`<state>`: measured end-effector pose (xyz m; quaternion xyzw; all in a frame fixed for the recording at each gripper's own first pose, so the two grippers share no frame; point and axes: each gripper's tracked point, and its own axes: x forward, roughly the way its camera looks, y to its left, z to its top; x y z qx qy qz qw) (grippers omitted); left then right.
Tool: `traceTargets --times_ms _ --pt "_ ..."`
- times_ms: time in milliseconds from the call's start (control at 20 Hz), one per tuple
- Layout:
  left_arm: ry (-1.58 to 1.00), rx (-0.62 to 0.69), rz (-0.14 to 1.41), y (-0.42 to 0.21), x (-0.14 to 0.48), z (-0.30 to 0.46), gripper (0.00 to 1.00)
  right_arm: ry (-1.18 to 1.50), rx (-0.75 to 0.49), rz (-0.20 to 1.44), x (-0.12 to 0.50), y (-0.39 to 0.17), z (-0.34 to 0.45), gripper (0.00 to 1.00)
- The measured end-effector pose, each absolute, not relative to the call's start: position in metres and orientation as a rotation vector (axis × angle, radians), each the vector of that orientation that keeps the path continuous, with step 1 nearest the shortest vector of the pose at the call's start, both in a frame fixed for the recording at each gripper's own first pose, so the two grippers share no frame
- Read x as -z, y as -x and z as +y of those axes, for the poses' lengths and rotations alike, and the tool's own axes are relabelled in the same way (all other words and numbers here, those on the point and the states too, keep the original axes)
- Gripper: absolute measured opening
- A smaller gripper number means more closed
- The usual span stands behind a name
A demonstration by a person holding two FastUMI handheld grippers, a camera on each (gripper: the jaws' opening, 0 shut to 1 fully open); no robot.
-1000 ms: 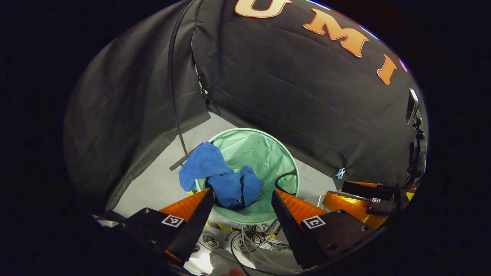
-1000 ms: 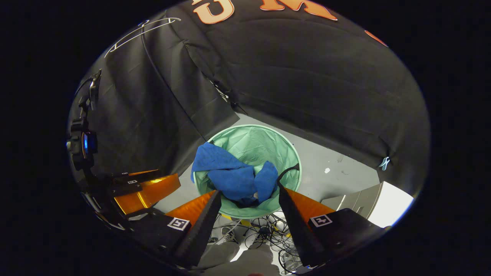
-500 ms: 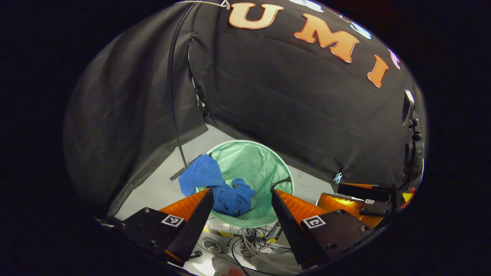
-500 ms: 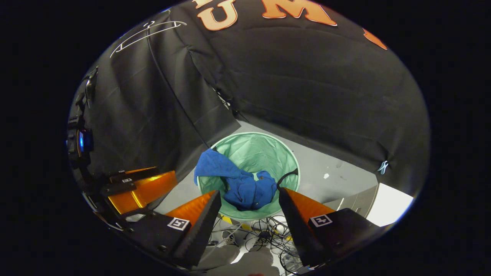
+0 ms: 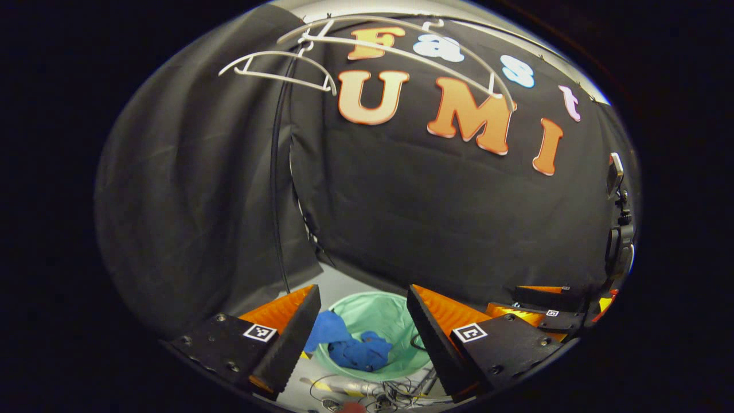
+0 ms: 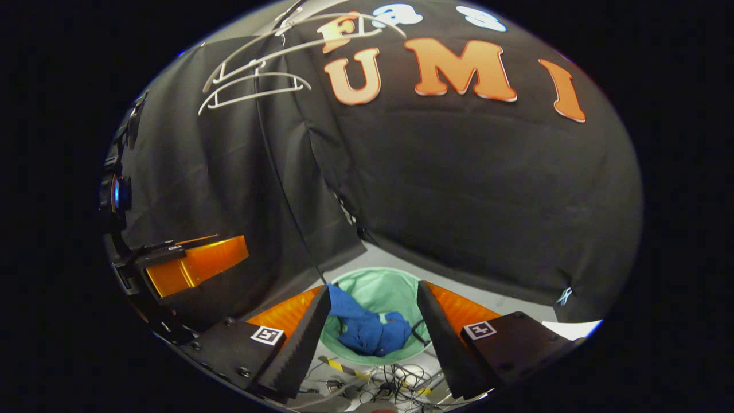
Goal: Grasp the clothes on the hanger with both hands and then place them into the laundry hamper below.
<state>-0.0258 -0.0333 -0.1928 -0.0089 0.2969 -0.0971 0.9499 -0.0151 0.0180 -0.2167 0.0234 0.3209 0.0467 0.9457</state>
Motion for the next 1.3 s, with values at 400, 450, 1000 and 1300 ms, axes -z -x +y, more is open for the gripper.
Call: traceTargets --times_ms 400,450,1000,1300 --pt "0.077 0.163 0.323 -0.017 0.061 -0.025 0.95 -0.037 -0.091 0.392 0.098 -0.010 0.011 0.98" --pt "0.080 0.164 0.302 -0.021 0.046 -0.024 0.95 -0.041 -0.090 0.366 0.085 -0.012 0.010 0.98" --pt "0.049 0.077 0.113 -0.016 -0.038 0.003 0.92 -0.012 0.006 0.124 -0.010 -0.017 -0.037 0.89" --pt "0.074 0.083 0.084 -0.014 -0.054 0.000 0.92 -0.040 0.045 0.080 -0.027 -0.015 -0.049 0.89"
